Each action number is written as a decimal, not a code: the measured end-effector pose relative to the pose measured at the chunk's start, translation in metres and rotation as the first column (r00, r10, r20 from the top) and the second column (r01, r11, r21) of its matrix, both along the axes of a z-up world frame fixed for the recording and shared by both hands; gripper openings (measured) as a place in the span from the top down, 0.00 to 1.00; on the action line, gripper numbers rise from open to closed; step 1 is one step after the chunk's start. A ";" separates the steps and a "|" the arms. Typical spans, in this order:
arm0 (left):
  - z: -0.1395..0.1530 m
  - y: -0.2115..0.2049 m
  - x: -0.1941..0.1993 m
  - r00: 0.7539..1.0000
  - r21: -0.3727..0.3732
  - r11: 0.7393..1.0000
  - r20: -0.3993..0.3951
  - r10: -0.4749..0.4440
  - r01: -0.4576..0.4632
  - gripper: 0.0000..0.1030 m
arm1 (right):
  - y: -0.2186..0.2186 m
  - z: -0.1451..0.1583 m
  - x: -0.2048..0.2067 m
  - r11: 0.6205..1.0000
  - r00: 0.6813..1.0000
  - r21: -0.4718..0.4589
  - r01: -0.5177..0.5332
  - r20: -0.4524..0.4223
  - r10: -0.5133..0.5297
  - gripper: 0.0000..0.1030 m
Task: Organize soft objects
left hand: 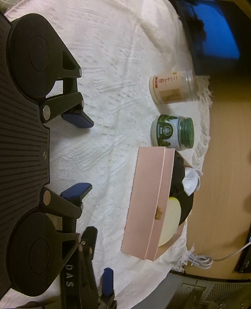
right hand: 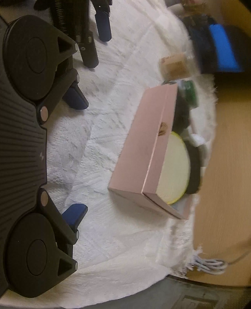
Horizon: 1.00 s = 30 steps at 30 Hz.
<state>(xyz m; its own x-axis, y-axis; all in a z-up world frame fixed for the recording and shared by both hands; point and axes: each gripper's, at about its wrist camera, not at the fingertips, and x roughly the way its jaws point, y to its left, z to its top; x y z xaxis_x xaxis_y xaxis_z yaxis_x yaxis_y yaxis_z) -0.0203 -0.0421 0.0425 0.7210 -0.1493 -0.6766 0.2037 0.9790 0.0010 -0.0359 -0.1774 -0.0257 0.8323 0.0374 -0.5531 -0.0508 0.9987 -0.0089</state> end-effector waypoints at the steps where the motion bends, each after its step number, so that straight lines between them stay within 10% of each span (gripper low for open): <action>1: 0.000 0.000 0.000 1.000 -0.003 1.000 0.000 0.002 -0.002 0.34 | 0.000 0.001 0.001 1.000 1.000 0.001 0.000 0.000 0.000 0.00; 30: 0.000 0.000 -0.003 1.000 0.017 1.000 0.010 0.001 -0.001 0.34 | 0.001 0.001 0.001 1.000 1.000 -0.003 0.002 -0.002 -0.002 0.00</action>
